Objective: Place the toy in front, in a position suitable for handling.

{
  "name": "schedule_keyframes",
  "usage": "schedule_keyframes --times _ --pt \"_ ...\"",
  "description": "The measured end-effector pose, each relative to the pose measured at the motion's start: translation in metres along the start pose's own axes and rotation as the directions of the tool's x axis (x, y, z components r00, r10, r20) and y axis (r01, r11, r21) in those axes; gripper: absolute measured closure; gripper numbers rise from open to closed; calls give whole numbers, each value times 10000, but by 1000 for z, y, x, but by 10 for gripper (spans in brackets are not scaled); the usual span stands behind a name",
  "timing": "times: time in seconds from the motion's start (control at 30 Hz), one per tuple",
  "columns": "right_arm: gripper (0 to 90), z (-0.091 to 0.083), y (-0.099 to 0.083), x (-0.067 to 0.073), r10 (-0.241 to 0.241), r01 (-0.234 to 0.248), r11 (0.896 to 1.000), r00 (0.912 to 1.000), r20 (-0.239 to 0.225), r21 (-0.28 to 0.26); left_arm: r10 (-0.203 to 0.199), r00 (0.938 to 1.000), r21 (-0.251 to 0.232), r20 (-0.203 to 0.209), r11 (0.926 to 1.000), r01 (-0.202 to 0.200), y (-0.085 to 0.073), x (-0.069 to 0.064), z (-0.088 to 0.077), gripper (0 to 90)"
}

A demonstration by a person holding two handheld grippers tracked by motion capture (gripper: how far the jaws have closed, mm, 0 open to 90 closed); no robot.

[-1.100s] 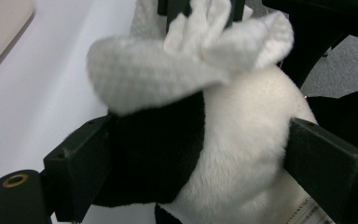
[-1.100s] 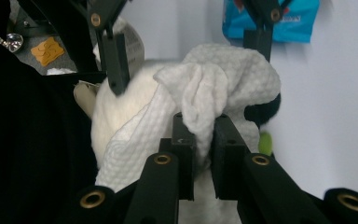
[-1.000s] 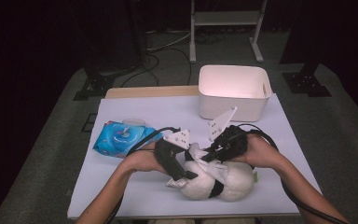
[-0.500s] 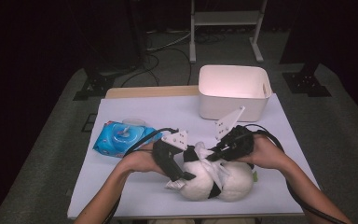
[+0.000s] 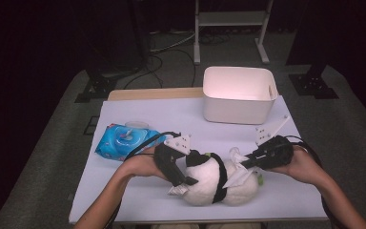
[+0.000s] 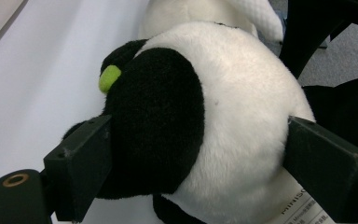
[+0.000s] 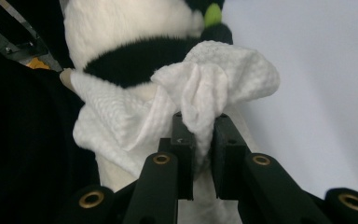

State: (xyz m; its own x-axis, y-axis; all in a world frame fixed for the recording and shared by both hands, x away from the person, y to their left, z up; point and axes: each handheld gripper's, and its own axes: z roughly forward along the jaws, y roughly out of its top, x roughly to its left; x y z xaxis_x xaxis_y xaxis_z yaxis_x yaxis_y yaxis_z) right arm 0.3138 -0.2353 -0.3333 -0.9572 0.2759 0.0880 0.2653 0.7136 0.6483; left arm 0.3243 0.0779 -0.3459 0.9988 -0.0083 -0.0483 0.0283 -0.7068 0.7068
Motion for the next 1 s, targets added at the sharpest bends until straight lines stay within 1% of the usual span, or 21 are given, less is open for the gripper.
schedule_keyframes --times 0.07,0.23,0.3,0.37,0.47,0.5,0.57,0.67,0.83,0.9,0.97,1.0 --pt "801 2 -2 1 -33 33 9999 10000 -49 -104 16 10000 49 -28 10000 -16 3 0 -1 107" --pt "802 9 -1 5 -125 125 9999 9999 -104 -52 -91 10000 268 -27 9996 92 10 2 -2 76" --pt "803 10 0 7 -181 180 9998 9998 -75 -41 -86 10000 254 -14 9996 87 13 2 -1 58" --pt "803 10 0 9 -271 270 9996 9996 -121 -64 -72 9999 281 105 9996 69 16 2 2 39" --pt "803 12 2 13 -344 343 9994 9990 -273 -62 -8 9985 567 543 9984 -23 20 1 11 28" --pt "803 13 3 14 -409 408 9992 9988 -259 -36 -62 9978 645 664 9979 19 21 1 14 27" --pt "803 14 5 16 -549 549 9985 9982 -242 22 -88 9968 707 800 9975 32 22 1 16 27" --pt "803 14 6 18 -518 520 9986 9984 -241 48 -130 9957 786 915 9969 58 23 0 19 27" --pt "802 17 7 17 -481 480 9988 9985 -280 -34 56 9951 1166 989 9930 -172 27 -3 25 29" --pt "802 18 8 17 -450 448 9990 9985 -299 -56 293 9941 1337 1045 9901 -432 28 -4 27 61" --pt "801 17 7 17 -440 439 9990 9985 -325 -39 506 9940 1410 969 9879 -641 30 -5 26 147" --pt "801 16 6 16 -456 455 9990 9985 -292 -36 548 9940 1375 945 9882 -675 31 -5 24 186"
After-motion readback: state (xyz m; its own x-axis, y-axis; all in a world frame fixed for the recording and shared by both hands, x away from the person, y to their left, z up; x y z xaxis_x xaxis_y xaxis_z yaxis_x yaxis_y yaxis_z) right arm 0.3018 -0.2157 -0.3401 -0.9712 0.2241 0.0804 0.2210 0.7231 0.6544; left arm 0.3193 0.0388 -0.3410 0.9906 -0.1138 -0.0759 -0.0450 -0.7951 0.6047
